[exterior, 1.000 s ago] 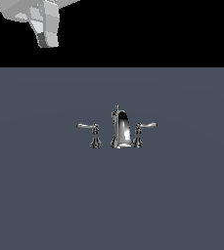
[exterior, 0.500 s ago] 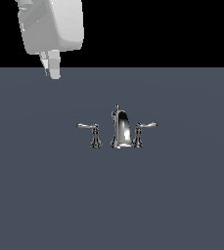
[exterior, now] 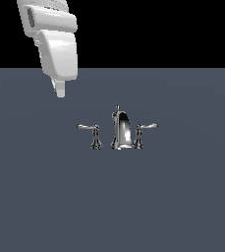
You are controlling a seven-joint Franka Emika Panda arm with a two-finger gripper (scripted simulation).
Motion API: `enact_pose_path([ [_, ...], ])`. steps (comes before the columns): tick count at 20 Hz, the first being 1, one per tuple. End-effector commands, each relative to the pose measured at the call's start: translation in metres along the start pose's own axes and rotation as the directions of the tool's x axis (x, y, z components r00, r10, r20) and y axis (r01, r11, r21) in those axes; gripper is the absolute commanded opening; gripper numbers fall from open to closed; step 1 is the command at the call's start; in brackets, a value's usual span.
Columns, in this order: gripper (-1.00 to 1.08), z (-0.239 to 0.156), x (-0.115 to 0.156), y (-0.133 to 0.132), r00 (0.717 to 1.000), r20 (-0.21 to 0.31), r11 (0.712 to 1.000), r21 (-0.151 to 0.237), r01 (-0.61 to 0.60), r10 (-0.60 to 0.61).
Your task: Turn on the faucet by rotating a designated handle.
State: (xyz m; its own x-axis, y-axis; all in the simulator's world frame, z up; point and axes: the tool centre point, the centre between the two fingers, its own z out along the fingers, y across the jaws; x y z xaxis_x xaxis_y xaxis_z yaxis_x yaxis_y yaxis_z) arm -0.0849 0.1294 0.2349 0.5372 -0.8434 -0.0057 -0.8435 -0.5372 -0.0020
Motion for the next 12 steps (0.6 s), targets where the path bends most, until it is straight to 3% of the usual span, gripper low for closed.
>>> enact_pose_path([
  [1,-1.0,0.011,0.004,-0.009,0.999,0.0,0.999,0.001,-0.043,0.043],
  [12,-1.0,0.06,0.03,-0.047,0.972,-0.003,0.972,0.001,-0.233,0.233],
])
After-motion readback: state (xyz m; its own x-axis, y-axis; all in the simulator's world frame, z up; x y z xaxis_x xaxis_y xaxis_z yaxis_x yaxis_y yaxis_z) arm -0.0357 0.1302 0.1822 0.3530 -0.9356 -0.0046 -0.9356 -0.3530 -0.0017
